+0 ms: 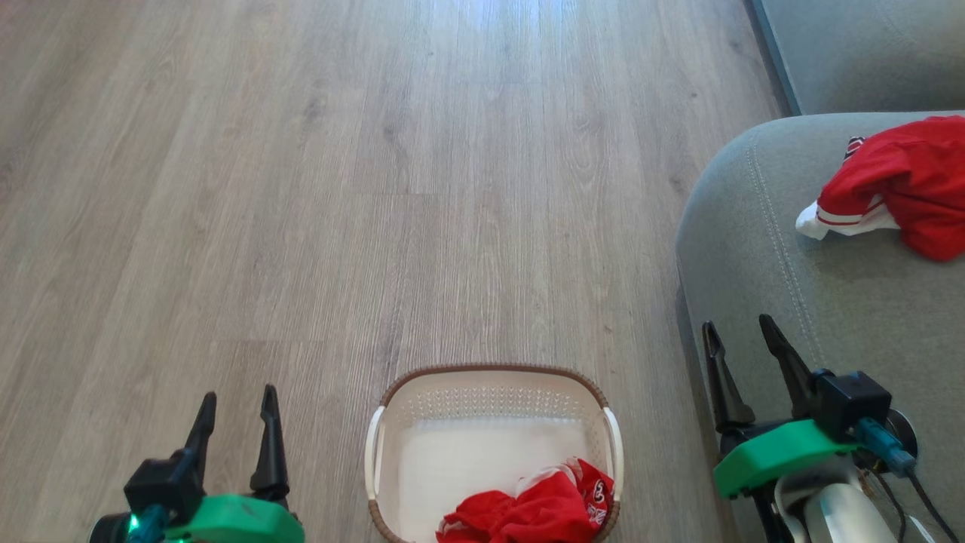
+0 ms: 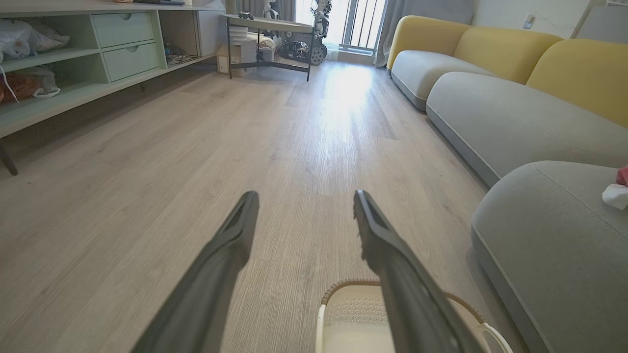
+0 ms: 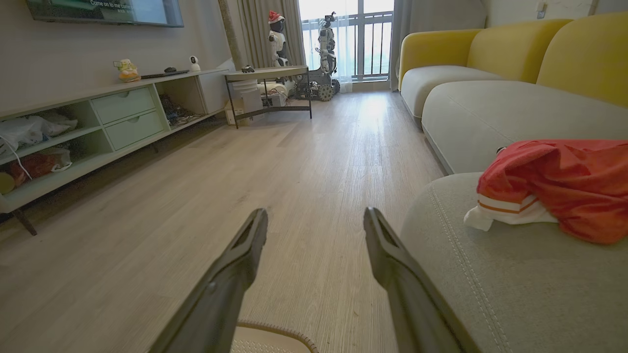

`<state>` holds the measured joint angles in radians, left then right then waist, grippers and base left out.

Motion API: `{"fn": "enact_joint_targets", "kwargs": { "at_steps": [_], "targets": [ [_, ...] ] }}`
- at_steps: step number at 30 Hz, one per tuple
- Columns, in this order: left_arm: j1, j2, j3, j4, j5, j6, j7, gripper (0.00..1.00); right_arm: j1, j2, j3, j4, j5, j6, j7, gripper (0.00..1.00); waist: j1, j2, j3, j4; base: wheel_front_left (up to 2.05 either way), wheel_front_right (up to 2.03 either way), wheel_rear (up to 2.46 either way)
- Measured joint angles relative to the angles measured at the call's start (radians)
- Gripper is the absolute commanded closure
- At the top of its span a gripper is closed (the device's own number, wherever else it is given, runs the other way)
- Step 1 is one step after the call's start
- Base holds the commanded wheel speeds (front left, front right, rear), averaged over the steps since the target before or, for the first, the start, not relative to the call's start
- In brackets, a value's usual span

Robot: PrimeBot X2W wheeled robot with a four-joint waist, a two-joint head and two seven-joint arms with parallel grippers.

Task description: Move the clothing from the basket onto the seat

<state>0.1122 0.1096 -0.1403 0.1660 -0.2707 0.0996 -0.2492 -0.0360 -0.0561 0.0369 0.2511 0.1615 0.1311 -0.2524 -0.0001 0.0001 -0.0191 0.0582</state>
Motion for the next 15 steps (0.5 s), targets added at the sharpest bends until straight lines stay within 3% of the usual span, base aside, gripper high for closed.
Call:
{"fn": "enact_joint_targets", "kwargs": {
  "at_steps": [10, 15],
  "targets": [
    [0.000, -0.018, 0.027, 0.004, 0.021, -0.022, 0.000, 0.00, 0.000, 0.001, -0.010, -0.002, 0.001, 0.000, 0.000, 0.00, 0.0000, 0.0000, 0.012, -0.001, 0.00, 0.00, 0.00],
    [-0.010, -0.022, 0.020, 0.021, 0.041, -0.044, 0.000, 0.00, -0.004, 0.004, -0.064, -0.026, -0.009, 0.000, 0.000, 0.00, 0.0000, 0.0000, 0.050, -0.001, 0.00, 0.00, 0.00]
  ]
}}
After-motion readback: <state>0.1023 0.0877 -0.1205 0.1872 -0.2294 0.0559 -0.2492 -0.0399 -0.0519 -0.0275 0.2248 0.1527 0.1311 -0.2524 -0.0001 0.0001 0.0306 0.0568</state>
